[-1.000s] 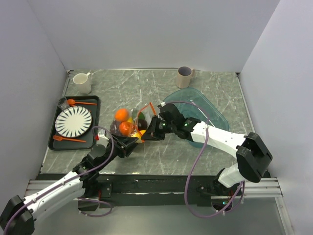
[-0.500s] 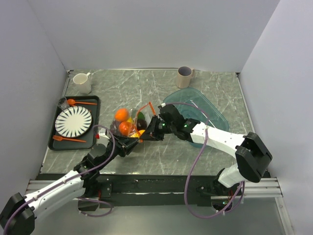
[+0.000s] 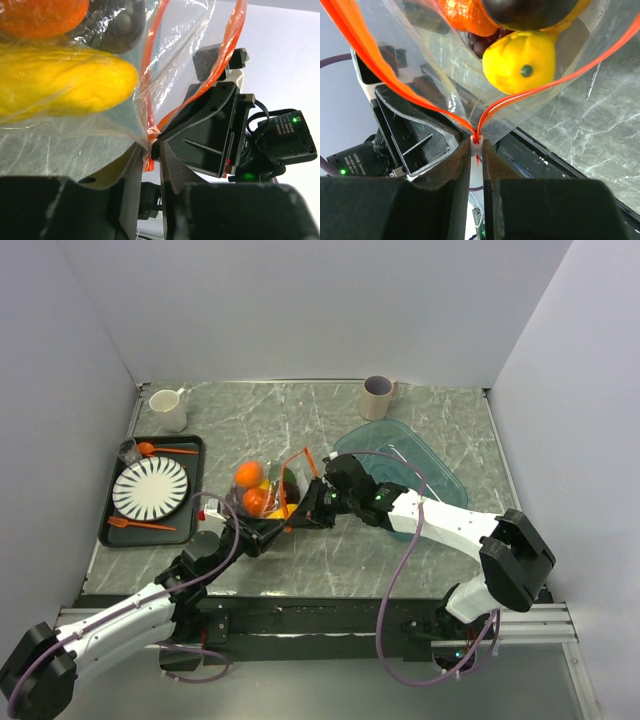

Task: Place the food in the zip-top bag and seal the zipper
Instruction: Zip the zipper food storage bag at the center of the board.

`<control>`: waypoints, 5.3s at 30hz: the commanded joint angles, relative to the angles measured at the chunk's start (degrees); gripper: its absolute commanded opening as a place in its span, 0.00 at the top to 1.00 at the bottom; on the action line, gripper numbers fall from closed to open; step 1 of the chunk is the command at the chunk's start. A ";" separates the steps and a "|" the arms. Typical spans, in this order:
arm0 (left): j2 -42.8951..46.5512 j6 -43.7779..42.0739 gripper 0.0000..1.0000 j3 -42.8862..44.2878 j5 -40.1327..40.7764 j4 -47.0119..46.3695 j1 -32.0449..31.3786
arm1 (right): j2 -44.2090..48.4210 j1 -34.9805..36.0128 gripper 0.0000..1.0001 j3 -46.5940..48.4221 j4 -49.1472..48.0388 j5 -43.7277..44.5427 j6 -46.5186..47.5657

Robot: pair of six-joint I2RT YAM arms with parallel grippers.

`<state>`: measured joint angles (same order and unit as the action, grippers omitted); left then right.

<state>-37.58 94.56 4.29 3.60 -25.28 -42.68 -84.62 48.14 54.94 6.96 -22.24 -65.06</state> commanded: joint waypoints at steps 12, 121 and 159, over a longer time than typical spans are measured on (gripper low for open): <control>3.83 -1.93 0.82 1.86 -0.87 0.85 -0.65 | -1.16 0.73 0.99 4.30 -0.99 0.00 0.19; -3.99 -15.29 0.48 9.42 -3.77 -0.30 -0.74 | 9.65 -0.07 1.00 -0.01 2.61 10.99 3.62; 1.37 -19.33 0.45 11.97 -5.18 12.53 -0.83 | 7.01 -1.03 0.68 -4.49 8.77 14.24 7.49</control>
<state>-36.23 76.90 13.91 -0.34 -10.02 -43.33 -76.99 47.70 48.73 16.49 -8.60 -58.59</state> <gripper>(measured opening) 0.554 0.349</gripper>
